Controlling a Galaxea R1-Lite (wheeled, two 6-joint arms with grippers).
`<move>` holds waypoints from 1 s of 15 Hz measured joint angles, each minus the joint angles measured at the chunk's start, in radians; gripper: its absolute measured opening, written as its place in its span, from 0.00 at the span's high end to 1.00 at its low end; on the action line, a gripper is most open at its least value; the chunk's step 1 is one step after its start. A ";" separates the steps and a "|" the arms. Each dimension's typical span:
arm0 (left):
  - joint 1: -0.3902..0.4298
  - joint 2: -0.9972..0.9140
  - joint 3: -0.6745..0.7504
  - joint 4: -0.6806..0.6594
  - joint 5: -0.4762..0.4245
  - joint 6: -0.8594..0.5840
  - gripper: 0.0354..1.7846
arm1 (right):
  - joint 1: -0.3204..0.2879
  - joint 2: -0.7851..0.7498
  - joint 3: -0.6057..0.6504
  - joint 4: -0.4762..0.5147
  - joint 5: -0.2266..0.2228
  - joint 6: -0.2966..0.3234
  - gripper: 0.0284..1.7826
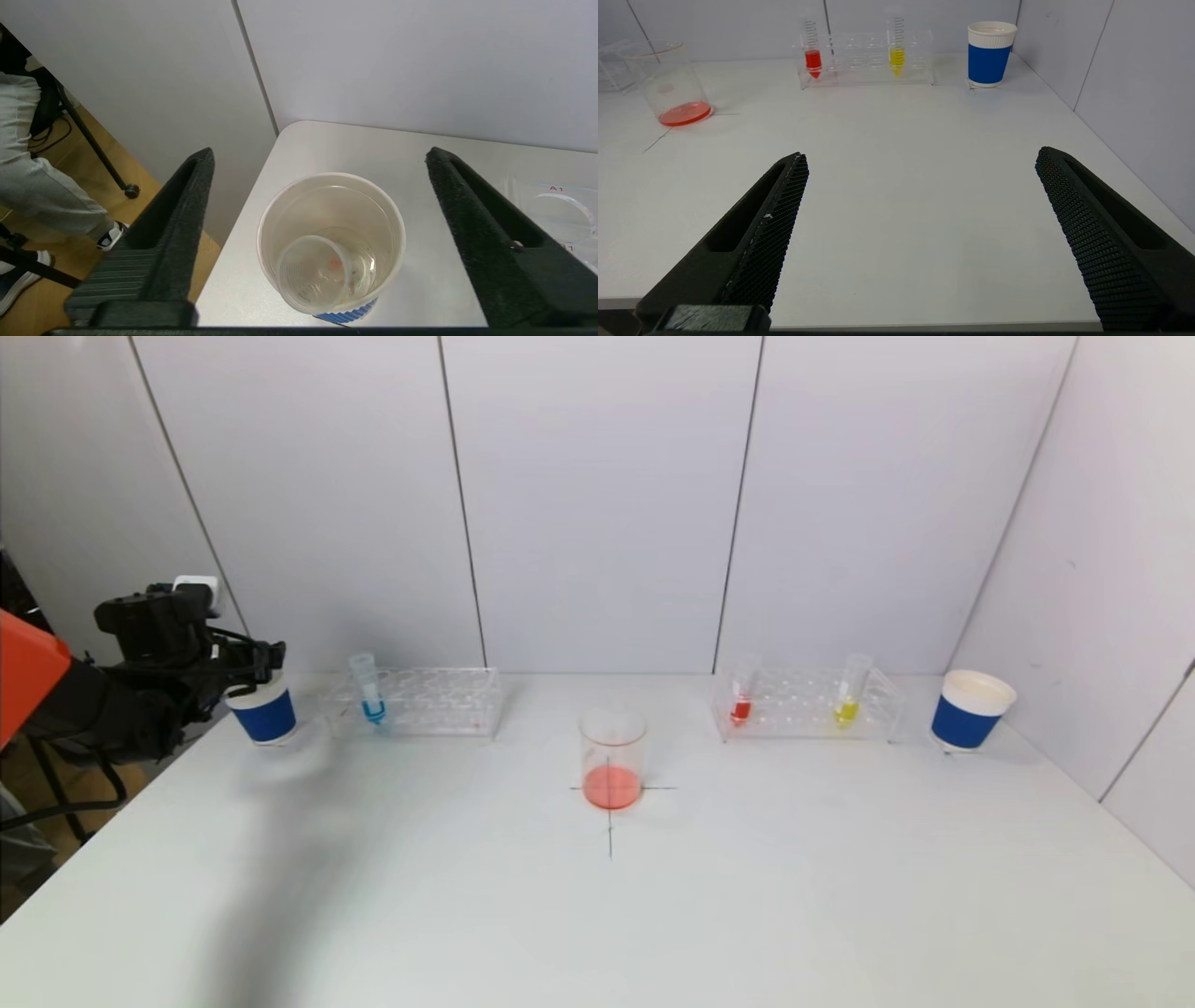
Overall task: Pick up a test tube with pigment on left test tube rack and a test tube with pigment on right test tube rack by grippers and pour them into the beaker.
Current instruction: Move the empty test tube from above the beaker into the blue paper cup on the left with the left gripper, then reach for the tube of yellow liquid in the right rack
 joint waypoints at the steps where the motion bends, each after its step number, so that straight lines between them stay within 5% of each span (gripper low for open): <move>1: 0.001 -0.002 0.000 0.000 0.000 0.000 0.05 | 0.000 0.000 0.000 0.000 0.000 0.000 0.01; 8: 0.003 -0.074 0.027 0.007 -0.010 -0.015 0.01 | 0.000 0.000 0.000 0.000 0.000 0.000 0.01; 15: -0.049 -0.347 0.201 0.018 -0.059 -0.022 0.01 | 0.000 0.000 0.000 0.000 0.000 0.000 0.01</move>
